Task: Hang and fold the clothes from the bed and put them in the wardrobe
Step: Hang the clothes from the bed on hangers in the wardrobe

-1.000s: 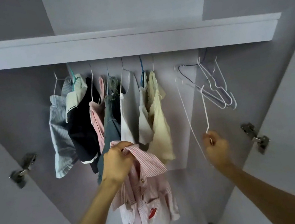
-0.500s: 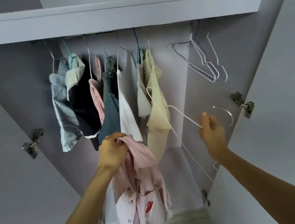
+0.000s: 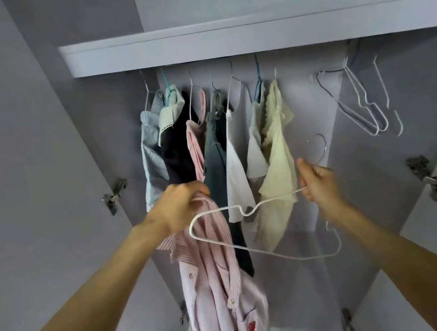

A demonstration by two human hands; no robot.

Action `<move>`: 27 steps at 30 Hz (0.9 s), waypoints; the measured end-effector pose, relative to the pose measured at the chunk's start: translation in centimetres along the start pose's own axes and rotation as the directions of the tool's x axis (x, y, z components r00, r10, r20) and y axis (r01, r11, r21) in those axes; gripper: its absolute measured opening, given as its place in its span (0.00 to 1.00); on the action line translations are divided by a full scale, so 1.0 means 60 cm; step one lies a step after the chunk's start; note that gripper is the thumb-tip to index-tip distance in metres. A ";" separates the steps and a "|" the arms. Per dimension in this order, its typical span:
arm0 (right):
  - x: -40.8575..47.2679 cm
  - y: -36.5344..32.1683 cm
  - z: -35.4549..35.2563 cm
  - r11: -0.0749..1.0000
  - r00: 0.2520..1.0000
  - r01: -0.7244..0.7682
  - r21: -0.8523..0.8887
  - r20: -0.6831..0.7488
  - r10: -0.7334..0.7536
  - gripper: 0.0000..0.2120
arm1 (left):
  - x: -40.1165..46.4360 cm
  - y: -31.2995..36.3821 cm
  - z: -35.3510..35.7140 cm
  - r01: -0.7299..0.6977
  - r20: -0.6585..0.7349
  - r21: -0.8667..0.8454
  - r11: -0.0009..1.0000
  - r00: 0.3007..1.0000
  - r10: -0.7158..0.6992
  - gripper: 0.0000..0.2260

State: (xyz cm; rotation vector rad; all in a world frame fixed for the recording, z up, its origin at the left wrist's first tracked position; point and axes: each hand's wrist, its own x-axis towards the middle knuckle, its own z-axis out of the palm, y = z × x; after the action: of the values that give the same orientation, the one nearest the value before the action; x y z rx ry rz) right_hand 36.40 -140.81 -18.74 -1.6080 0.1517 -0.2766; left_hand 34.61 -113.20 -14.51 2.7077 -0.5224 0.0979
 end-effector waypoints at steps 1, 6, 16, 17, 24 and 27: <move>0.001 0.000 0.004 0.998 0.997 0.046 -0.035 0.071 -0.044 0.20 | -0.003 0.000 -0.008 0.003 -0.097 -0.021 1.000 0.995 -0.005 0.12; 0.002 -0.006 0.019 0.938 0.916 0.297 -0.179 0.330 -0.227 0.14 | -0.019 -0.002 -0.049 -0.047 -0.315 -0.004 0.999 0.948 0.044 0.16; 0.012 -0.061 0.046 0.799 0.805 0.528 -0.288 0.468 -0.363 0.13 | -0.016 0.003 -0.079 0.132 -0.466 0.160 0.978 0.884 -0.044 0.18; 0.009 -0.062 0.054 0.790 0.788 0.540 -0.291 0.505 -0.353 0.12 | -0.013 0.006 -0.078 0.140 -0.479 0.169 0.976 0.877 -0.042 0.18; 0.031 -0.056 0.070 0.605 0.810 0.555 -0.571 0.536 -0.237 0.07 | -0.012 -0.009 -0.097 0.303 -0.499 0.229 0.925 0.853 -0.156 0.18; 0.024 -0.054 0.077 0.623 0.800 0.542 -0.564 0.573 -0.177 0.08 | -0.010 -0.011 -0.094 0.336 -0.542 0.179 0.924 0.818 -0.192 0.16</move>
State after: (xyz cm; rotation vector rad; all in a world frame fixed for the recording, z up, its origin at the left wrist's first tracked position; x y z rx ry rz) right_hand 38.80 -136.55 -15.57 -2.4485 -0.5434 -0.1356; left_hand 34.29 -110.32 -9.61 2.8065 0.0440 0.8514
